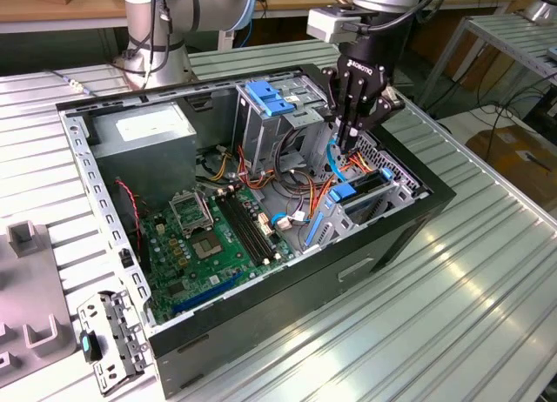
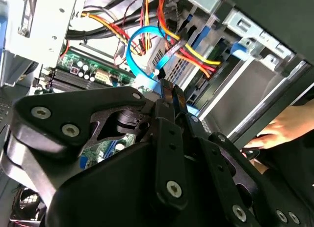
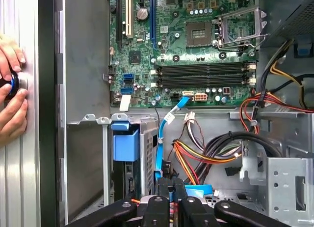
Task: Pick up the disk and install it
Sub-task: 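Insert the second disk wire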
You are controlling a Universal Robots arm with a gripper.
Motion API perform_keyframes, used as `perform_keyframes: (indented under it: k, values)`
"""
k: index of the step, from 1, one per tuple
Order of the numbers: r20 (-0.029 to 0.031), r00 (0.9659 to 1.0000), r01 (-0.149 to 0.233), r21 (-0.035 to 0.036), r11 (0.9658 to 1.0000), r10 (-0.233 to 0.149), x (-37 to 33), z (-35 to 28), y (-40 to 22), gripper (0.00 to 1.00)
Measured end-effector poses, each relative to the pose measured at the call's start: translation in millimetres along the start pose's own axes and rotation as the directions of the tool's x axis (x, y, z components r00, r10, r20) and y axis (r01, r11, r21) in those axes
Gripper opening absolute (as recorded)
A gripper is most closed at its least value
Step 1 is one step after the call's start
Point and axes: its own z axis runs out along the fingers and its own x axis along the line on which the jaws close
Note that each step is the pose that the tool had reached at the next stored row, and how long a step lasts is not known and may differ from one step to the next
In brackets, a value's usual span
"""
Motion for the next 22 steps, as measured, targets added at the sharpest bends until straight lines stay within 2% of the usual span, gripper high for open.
perform_keyframes:
  k: [7,10,14,16,18,19,22]
  values:
    - [0.0218,0.9998,0.005,0.0054,1.0000,-0.005,19.2,6.5,1.6,0.16]
    - [0.0264,0.9996,0.006,0.0106,0.9999,-0.007,27.4,8.5,1.6,0.16]
    - [0.0378,0.9993,0.004,0.0339,0.9994,-0.005,30.2,9.1,2.2,0.16]
    - [0.0484,0.9988,0.001,0.0493,0.9988,-0.004,31.0,9.3,3.5,0.16]
    - [0.0574,0.9984,-0.001,0.0611,0.9981,-0.003,32.0,9.6,4.8,0.16]
    - [0.0581,0.9983,-0.001,0.0637,0.9980,-0.003,32.1,9.6,4.8,0.16]
    - [0.0582,0.9983,-0.001,0.0646,0.9979,-0.003,32.1,9.6,4.9,0.16]
